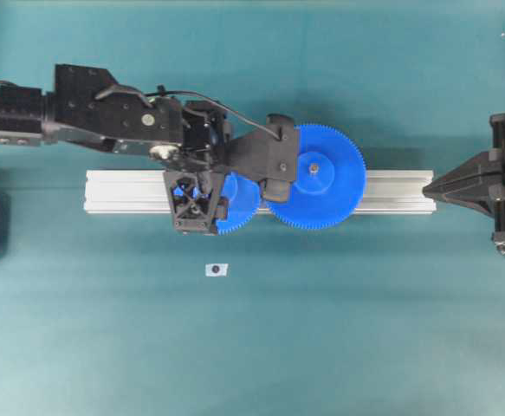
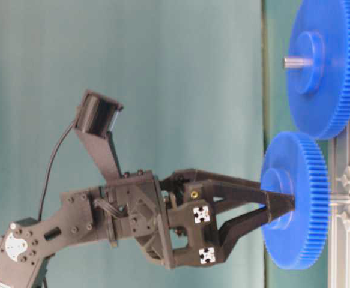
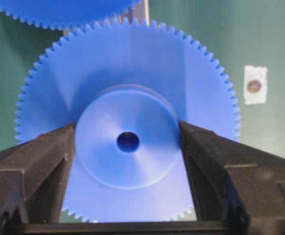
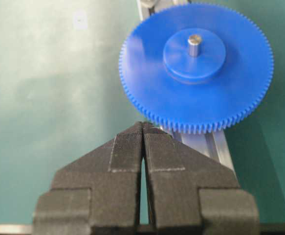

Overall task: Insert the small gear onto the shaft.
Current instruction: 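Align the held gear's hole over the empty shaft beside the large gear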

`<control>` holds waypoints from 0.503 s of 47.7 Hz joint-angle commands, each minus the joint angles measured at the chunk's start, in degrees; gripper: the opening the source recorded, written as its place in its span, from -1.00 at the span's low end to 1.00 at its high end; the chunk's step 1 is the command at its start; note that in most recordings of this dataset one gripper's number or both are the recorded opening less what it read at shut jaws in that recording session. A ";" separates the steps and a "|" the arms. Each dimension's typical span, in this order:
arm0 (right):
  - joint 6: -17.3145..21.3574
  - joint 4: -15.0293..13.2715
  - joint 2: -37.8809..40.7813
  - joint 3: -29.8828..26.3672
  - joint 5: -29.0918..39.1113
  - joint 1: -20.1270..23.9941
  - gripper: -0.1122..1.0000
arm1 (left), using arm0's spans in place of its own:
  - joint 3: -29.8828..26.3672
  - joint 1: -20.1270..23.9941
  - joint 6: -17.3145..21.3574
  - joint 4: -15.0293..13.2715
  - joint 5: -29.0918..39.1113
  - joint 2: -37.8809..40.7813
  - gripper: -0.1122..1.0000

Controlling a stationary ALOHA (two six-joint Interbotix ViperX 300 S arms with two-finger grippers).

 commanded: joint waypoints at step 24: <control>0.62 0.00 0.26 -0.62 -0.26 -0.09 -0.75 | 0.26 1.67 0.18 0.18 0.44 -0.79 0.45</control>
